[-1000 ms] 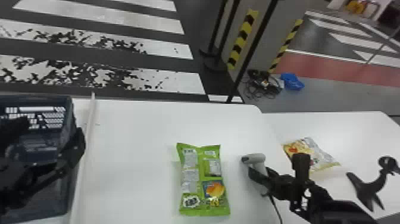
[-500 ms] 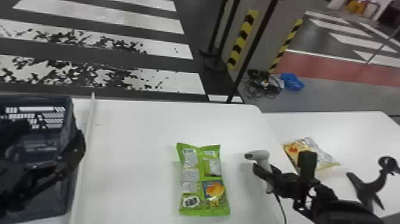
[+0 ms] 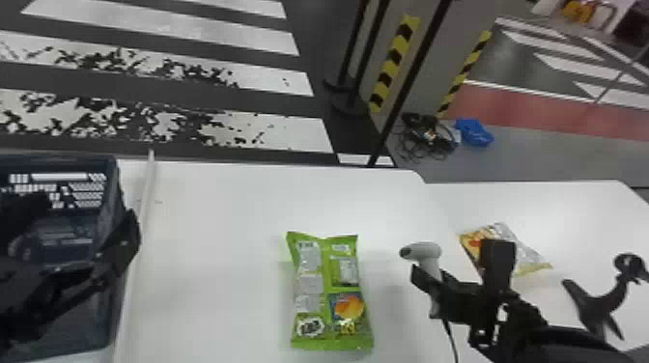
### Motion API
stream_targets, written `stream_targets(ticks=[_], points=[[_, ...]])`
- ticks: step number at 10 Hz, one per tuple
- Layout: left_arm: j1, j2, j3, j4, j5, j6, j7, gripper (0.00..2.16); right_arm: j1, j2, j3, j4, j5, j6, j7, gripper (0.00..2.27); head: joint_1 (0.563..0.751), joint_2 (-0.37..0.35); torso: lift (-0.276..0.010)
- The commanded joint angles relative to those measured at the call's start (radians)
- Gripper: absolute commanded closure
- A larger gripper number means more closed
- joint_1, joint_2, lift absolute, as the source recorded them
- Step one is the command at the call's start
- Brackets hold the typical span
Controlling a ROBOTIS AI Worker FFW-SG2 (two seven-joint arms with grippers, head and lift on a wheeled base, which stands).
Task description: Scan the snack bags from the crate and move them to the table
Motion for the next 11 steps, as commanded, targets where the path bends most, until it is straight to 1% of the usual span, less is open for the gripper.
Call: stream_targets(ticks=[1, 2, 3, 5, 6, 8, 11], points=[[-0.007, 0.005, -0.001, 0.001, 0.005, 0.000, 0.001, 0.03, 0.055, 0.045, 0.029, -0.137, 0.001, 0.053, -0.080, 2.25, 0.695, -0.350, -0.095], [-0.013, 0.011, -0.001, 0.005, 0.009, 0.000, 0.001, 0.03, 0.083, 0.080, 0.051, -0.216, 0.008, 0.069, -0.128, 2.25, 0.695, -0.350, -0.095], [-0.019, 0.017, -0.010, 0.008, 0.011, 0.000, 0.003, 0.03, 0.099, 0.102, 0.068, -0.270, 0.014, 0.069, -0.151, 2.25, 0.695, -0.335, -0.095], [-0.028, 0.027, -0.013, 0.014, 0.020, 0.000, 0.005, 0.03, 0.132, 0.123, 0.158, -0.358, 0.072, 0.081, -0.217, 2.25, 0.695, -0.301, -0.095], [-0.034, 0.033, -0.016, 0.017, 0.026, 0.000, 0.005, 0.03, 0.135, 0.142, 0.206, -0.373, 0.117, 0.084, -0.232, 2.25, 0.695, -0.278, -0.095], [-0.043, 0.040, -0.016, 0.024, 0.037, 0.000, 0.006, 0.03, 0.136, 0.171, 0.286, -0.404, 0.161, 0.115, -0.263, 2.25, 0.695, -0.225, -0.095], [-0.054, 0.042, -0.026, 0.040, 0.038, 0.000, 0.008, 0.03, 0.136, 0.220, 0.388, -0.427, 0.215, 0.118, -0.277, 2.25, 0.695, -0.158, -0.095]])
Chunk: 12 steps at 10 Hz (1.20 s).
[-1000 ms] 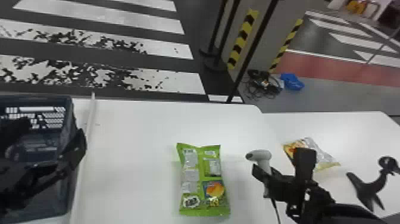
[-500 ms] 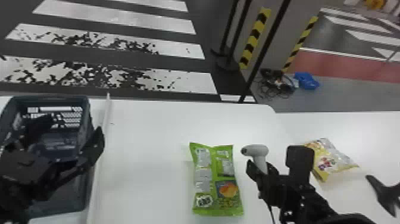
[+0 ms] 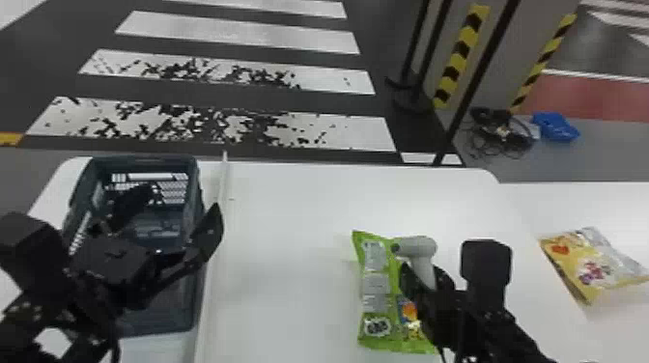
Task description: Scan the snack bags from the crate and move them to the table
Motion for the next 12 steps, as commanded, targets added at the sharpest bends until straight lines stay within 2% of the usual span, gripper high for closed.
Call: stream_targets(ticks=[1, 3, 7, 12], points=[[-0.005, 0.000, -0.005, 0.003, -0.002, 0.000, 0.001, 0.03, -0.006, 0.016, 0.046, 0.000, 0.025, -0.001, -0.004, 2.25, 0.695, -0.134, -0.095], [-0.005, 0.000, -0.011, 0.002, -0.002, 0.000, 0.001, 0.03, -0.029, 0.016, 0.083, 0.035, 0.062, -0.029, -0.006, 2.25, 0.695, -0.100, -0.095], [0.010, -0.005, -0.014, -0.007, -0.005, -0.006, -0.003, 0.03, -0.104, 0.016, 0.136, 0.179, 0.074, -0.096, -0.009, 2.25, 0.695, -0.079, -0.095], [0.036, -0.005, -0.002, -0.018, -0.006, -0.034, -0.008, 0.03, -0.155, 0.015, 0.138, 0.271, 0.096, -0.139, -0.013, 2.25, 0.695, -0.057, -0.095]])
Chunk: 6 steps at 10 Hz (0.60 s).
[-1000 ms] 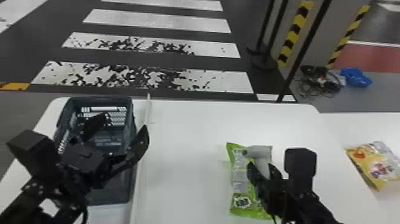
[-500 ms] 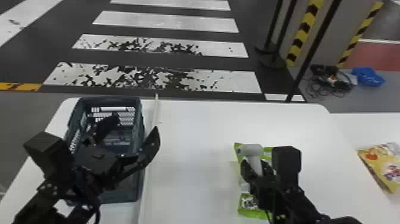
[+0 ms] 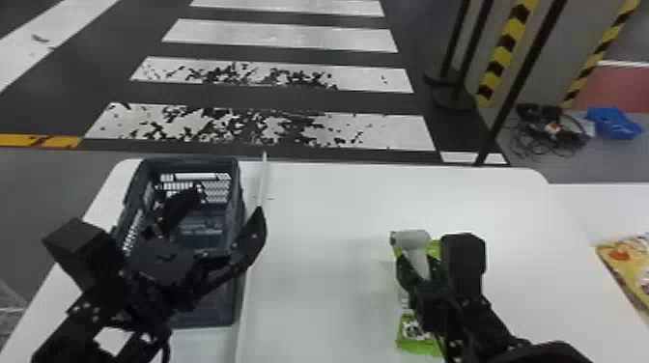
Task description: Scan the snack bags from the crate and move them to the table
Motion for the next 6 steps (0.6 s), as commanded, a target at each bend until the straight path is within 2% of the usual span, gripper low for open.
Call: stream_targets(ticks=[1, 6], points=[[0.000, -0.002, 0.000, 0.000, 0.000, -0.003, 0.000, 0.03, -0.004, -0.003, -0.006, 0.012, 0.007, -0.001, 0.000, 2.25, 0.695, -0.060, -0.095], [0.002, -0.005, 0.002, 0.002, 0.000, -0.003, -0.001, 0.03, -0.035, -0.008, -0.007, 0.056, 0.012, 0.002, 0.002, 2.25, 0.695, -0.073, -0.095]])
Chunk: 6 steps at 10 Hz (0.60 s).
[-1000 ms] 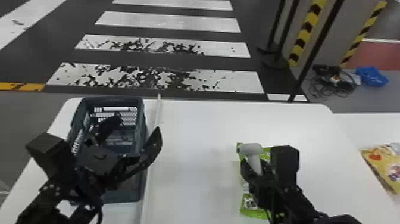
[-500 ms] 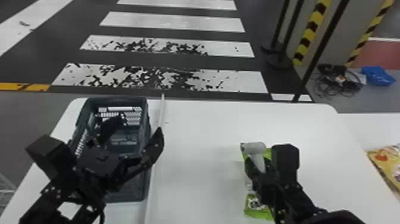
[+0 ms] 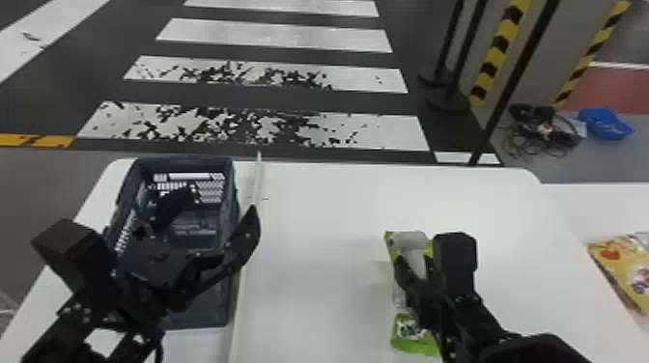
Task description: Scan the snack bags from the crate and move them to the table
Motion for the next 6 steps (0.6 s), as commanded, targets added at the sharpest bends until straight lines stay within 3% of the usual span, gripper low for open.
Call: stream_targets(ticks=[1, 6], points=[[0.000, -0.002, 0.001, 0.004, 0.000, -0.003, 0.000, 0.03, -0.007, 0.000, 0.000, 0.010, 0.001, 0.000, 0.000, 2.25, 0.695, -0.073, -0.095], [-0.005, -0.004, 0.001, 0.005, 0.000, -0.006, 0.000, 0.03, 0.008, -0.005, -0.020, -0.025, -0.011, -0.009, 0.000, 2.25, 0.695, -0.077, -0.095]])
